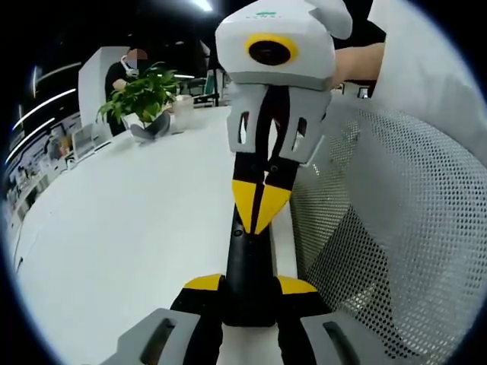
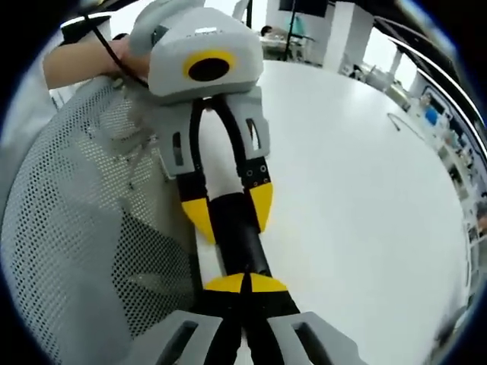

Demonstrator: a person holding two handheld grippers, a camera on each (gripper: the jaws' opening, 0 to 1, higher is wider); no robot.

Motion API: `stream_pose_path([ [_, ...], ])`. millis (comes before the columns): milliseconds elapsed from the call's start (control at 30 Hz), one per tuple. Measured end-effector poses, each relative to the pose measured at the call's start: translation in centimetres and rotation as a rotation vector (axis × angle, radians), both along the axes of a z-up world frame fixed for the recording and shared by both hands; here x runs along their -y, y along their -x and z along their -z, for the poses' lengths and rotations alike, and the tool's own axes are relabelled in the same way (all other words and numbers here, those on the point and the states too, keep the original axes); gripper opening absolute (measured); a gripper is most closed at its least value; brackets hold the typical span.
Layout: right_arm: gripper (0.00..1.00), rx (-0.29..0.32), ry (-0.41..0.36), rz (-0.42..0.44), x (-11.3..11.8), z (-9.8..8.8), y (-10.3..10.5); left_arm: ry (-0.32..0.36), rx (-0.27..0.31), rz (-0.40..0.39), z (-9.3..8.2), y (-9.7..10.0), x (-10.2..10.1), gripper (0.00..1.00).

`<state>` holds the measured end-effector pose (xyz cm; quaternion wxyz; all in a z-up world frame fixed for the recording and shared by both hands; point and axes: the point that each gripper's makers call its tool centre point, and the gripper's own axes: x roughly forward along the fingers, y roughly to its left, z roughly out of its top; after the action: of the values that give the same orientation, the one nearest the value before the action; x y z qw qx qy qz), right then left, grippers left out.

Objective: Press the specified remote control buttons in sequence, fully releasing each button before pressing the next.

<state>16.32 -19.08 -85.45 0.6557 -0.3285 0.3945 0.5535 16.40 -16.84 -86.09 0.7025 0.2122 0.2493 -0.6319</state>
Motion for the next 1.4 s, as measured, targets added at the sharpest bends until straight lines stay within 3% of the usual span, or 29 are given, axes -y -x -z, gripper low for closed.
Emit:
stream_pose_path([
  [433, 0.00, -0.033, 0.010, 0.011, 0.5, 0.1, 0.3, -0.003, 0.001, 0.004, 0.0, -0.1, 0.0, 0.25],
  [500, 0.00, -0.007, 0.004, 0.018, 0.4, -0.1, -0.2, -0.004, 0.001, 0.005, 0.0, -0.1, 0.0, 0.25],
  [667, 0.00, -0.041, 0.004, 0.031, 0.3, 0.0, -0.4, -0.007, 0.002, 0.007, 0.0, -0.1, 0.0, 0.25],
  [800, 0.00, -0.018, 0.006, 0.044, 0.4, 0.0, -0.9, -0.007, 0.002, 0.007, 0.0, -0.1, -0.1, 0.25],
  [867, 0.00, 0.012, 0.021, 0.045, 0.6, 0.0, -1.5, -0.008, 0.001, 0.007, 0.0, -0.1, -0.1, 0.25],
  [1100, 0.00, -0.034, 0.043, 0.049, 0.4, 0.1, -1.4, -0.011, 0.001, 0.011, 0.0, -0.1, -0.1, 0.25],
  [1400, 0.00, -0.022, 0.101, 0.037, 0.1, 0.3, -1.5, -0.017, -0.002, 0.011, 0.0, -0.1, -0.1, 0.25],
])
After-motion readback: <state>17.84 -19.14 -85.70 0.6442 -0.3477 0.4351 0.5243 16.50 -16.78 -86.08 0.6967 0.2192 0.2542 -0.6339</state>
